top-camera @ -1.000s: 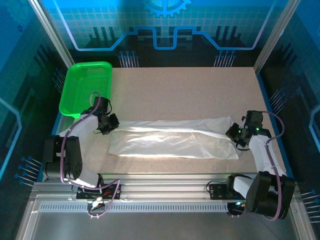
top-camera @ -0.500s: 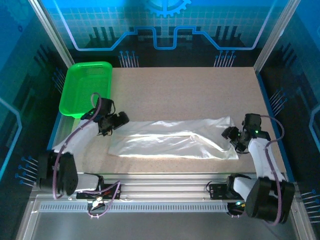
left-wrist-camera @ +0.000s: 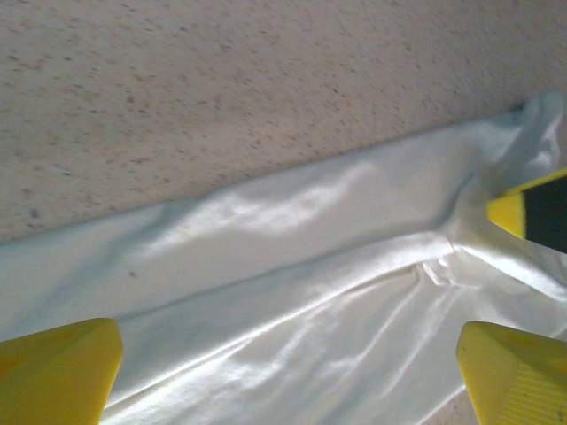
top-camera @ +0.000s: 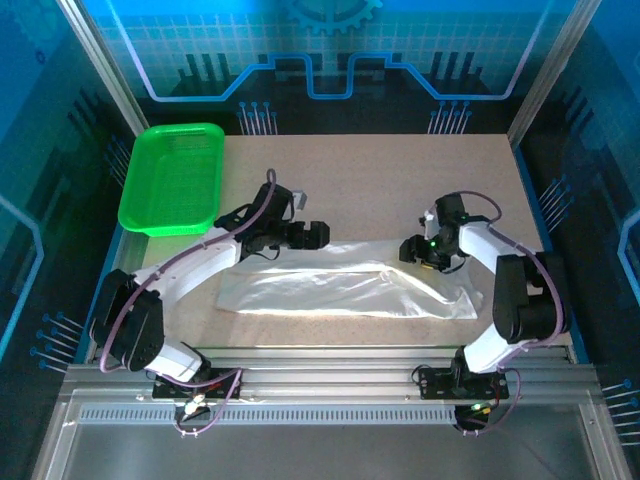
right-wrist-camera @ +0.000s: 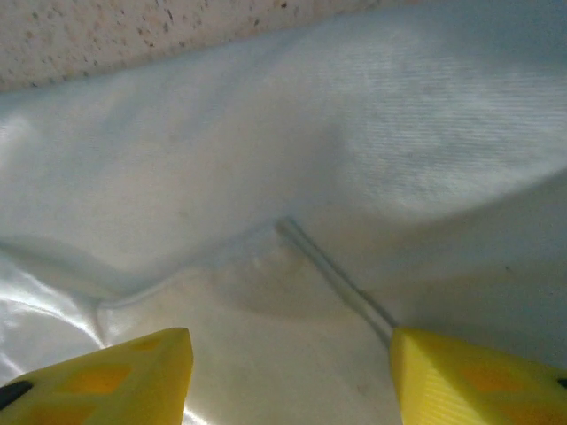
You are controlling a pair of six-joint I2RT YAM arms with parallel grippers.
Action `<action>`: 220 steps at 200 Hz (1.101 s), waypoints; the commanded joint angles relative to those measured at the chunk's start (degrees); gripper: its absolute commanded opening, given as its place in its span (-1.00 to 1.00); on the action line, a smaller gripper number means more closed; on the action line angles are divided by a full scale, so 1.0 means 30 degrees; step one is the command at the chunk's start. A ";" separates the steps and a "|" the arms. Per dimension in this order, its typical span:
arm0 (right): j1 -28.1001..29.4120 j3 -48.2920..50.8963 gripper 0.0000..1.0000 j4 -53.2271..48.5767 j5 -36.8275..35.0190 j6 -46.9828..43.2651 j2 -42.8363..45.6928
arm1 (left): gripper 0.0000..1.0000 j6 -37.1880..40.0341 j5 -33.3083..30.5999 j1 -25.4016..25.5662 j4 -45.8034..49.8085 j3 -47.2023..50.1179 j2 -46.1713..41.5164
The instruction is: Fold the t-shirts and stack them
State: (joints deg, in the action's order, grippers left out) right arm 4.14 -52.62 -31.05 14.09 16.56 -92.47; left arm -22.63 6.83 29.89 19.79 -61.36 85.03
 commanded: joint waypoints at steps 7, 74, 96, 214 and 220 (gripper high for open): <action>0.0607 -0.1213 0.19 0.0211 -0.0211 -0.0743 -0.0980 | 0.96 0.0546 0.0018 0.0060 0.0131 0.0311 -0.0573; 0.1154 -0.2336 0.07 -0.0260 -0.1454 -0.1219 -0.2687 | 0.97 0.0629 -0.0820 0.0073 0.0577 0.1260 -0.1558; 0.1277 -0.2547 -0.16 -0.0418 -0.1698 -0.1227 -0.3138 | 0.96 0.0604 -0.1080 0.0085 0.0652 0.1324 -0.1740; 0.3483 0.0374 -0.77 -0.2606 -0.1585 -0.0012 0.2636 | 0.97 0.0451 -0.2306 -0.0002 0.1013 0.2173 -0.2114; 0.3682 0.0548 -0.77 -0.2736 -0.1668 0.0190 0.2912 | 0.97 0.0398 -0.2317 -0.0002 0.1027 0.2181 -0.2045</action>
State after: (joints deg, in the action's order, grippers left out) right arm 13.19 -53.34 -35.57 9.04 14.39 -86.74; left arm -22.04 1.04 30.06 22.26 -55.57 79.02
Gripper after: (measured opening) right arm 0.115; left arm 0.987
